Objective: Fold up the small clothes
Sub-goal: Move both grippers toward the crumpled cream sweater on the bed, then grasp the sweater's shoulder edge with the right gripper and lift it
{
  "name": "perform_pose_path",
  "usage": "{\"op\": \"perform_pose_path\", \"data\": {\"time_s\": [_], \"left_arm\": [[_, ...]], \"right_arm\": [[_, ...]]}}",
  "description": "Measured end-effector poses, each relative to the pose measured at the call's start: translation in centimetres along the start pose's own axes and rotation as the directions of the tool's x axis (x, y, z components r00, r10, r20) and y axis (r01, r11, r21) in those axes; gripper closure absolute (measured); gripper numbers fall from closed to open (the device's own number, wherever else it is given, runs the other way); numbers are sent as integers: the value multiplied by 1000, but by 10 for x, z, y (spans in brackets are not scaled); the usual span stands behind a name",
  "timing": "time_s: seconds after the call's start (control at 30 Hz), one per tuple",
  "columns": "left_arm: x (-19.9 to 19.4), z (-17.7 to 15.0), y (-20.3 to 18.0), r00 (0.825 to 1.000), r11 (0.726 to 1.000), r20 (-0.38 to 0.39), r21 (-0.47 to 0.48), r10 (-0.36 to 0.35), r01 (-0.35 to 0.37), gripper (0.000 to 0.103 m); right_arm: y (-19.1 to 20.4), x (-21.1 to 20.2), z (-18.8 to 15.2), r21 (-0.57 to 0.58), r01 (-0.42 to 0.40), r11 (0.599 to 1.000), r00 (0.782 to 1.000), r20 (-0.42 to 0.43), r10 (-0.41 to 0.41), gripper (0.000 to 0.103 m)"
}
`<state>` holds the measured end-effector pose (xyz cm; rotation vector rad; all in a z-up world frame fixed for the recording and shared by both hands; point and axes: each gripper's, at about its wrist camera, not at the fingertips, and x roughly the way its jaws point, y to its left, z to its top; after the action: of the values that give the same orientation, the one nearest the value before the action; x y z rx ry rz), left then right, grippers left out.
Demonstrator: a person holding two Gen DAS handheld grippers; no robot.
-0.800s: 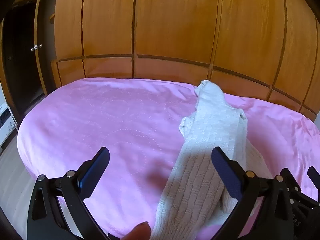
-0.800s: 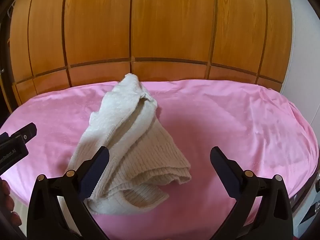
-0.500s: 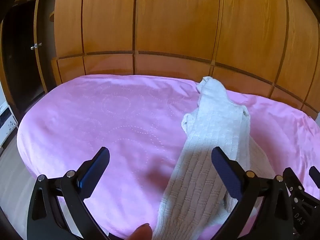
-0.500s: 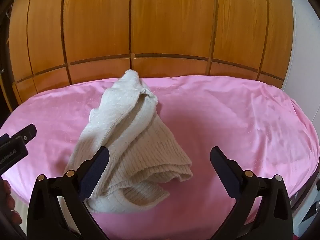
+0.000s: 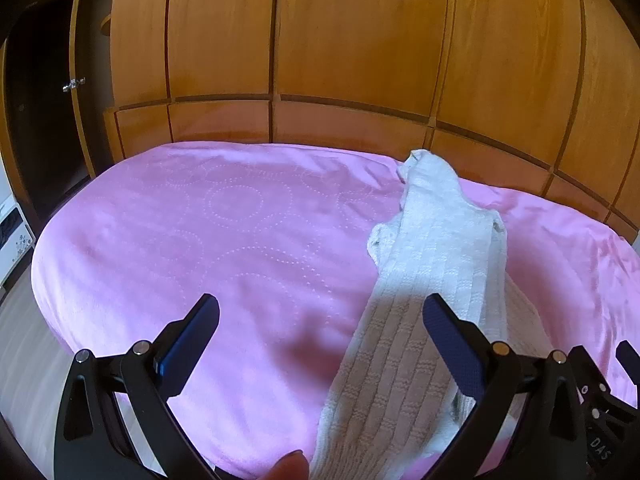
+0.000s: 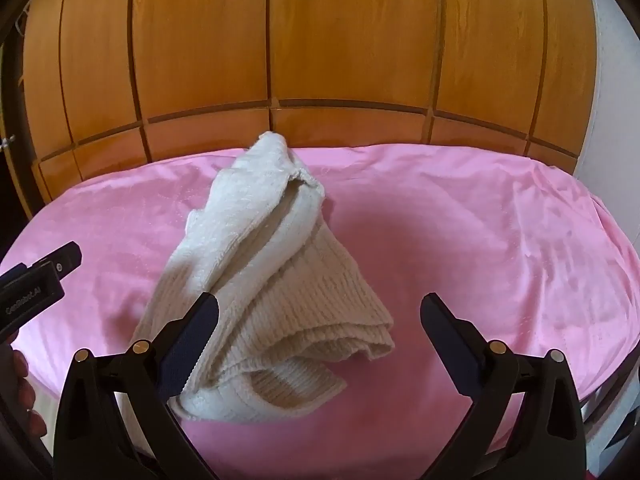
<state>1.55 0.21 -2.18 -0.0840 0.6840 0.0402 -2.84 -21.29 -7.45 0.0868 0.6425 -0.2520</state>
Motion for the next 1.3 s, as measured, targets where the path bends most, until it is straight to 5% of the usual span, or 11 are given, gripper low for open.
{"op": "perform_pose_path", "data": {"time_s": [1.3], "left_arm": [[5, 1, 35, 999, 997, -5, -66, 38, -38, 2]], "right_arm": [[18, -1, -5, -84, -42, 996, 998, -49, 38, 3]]}}
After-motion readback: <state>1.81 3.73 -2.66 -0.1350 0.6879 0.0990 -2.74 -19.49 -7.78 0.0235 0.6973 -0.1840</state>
